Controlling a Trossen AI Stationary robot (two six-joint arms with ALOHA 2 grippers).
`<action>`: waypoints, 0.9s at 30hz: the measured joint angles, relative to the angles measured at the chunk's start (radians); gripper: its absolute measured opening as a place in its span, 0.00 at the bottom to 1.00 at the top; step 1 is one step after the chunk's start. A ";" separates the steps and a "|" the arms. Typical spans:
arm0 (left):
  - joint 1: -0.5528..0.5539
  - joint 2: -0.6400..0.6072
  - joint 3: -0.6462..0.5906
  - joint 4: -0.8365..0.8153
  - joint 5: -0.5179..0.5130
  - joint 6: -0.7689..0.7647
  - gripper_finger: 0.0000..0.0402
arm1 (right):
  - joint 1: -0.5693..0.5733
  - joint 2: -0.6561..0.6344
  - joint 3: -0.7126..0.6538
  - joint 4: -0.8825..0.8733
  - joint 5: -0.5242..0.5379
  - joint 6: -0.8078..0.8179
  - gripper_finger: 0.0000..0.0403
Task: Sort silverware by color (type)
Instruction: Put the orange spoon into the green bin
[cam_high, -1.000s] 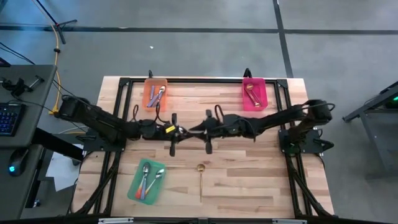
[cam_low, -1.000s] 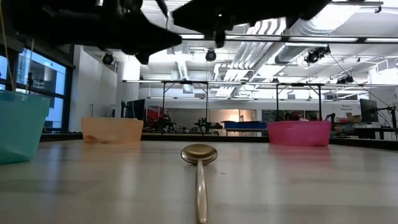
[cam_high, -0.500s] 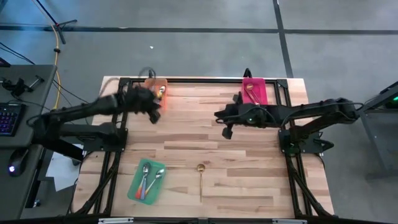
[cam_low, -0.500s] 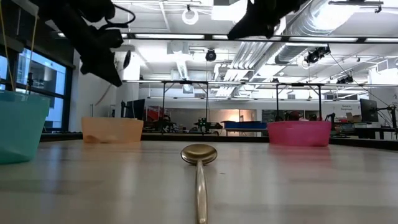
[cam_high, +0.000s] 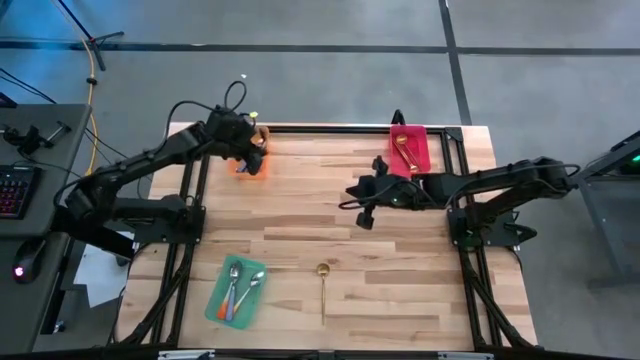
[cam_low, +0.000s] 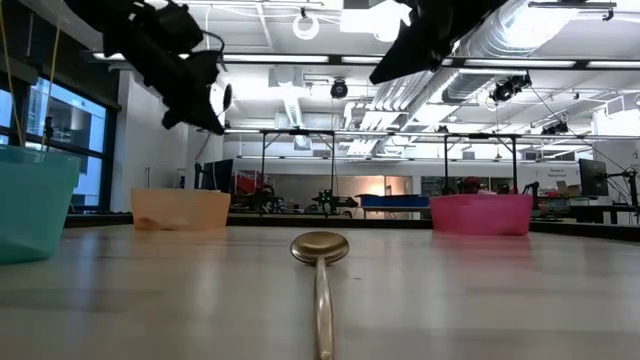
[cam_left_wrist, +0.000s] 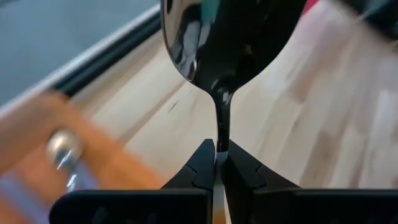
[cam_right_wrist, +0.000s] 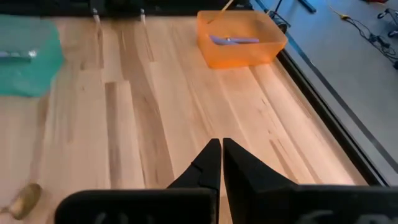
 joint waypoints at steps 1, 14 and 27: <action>-0.008 -0.001 -0.004 0.035 0.018 -0.001 0.01 | -0.005 0.005 0.000 0.000 -0.003 -0.007 0.00; -0.028 -0.016 -0.023 0.118 0.066 0.023 0.01 | -0.115 0.035 -0.001 0.104 -0.153 -0.083 0.00; -0.191 -0.128 -0.065 0.020 0.051 0.009 0.01 | -0.203 0.176 -0.001 0.261 -0.380 -0.139 0.00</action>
